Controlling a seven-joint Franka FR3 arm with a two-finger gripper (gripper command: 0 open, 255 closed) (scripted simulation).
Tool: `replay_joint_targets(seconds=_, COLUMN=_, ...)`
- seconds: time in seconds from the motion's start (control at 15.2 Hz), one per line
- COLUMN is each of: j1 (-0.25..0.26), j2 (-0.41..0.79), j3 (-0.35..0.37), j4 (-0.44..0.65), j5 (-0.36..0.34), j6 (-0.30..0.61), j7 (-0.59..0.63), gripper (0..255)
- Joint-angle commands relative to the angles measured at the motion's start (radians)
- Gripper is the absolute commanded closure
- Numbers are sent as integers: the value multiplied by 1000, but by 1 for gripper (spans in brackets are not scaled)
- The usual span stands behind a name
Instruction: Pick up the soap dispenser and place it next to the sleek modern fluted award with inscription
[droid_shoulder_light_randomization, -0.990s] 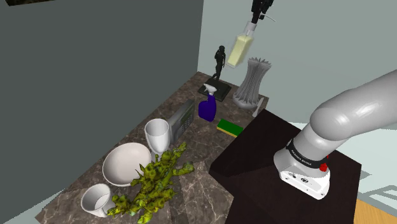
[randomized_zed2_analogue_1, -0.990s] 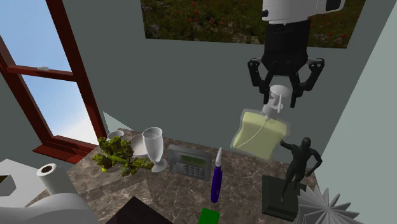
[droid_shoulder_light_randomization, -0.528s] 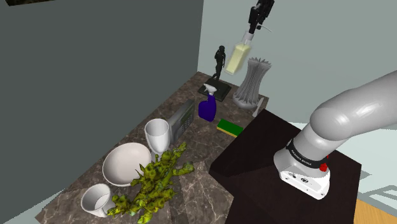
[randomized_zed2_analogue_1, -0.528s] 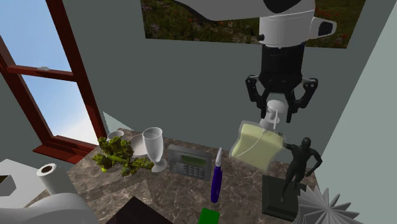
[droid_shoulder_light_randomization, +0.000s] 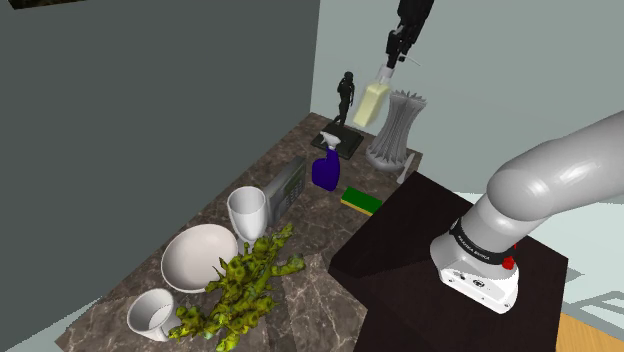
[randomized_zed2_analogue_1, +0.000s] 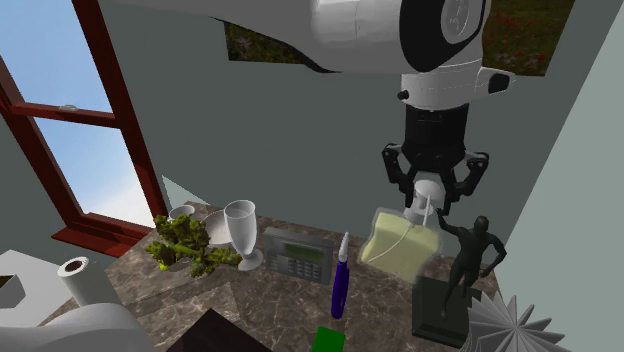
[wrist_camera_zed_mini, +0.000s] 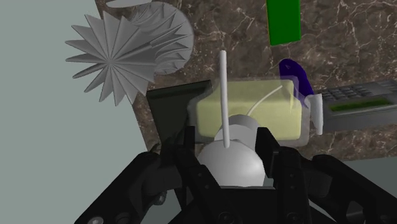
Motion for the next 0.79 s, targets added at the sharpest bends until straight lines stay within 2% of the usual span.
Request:
replay_joint_targets(seconds=0.0, j1=0, j2=4, j3=0, j4=-23, j5=-1, j6=28, j7=3, gripper=255)
replay_joint_targets(seconds=0.73, j1=-3, j2=36, j3=-3, j4=-145, j5=-10, j6=181, j7=17, gripper=255)
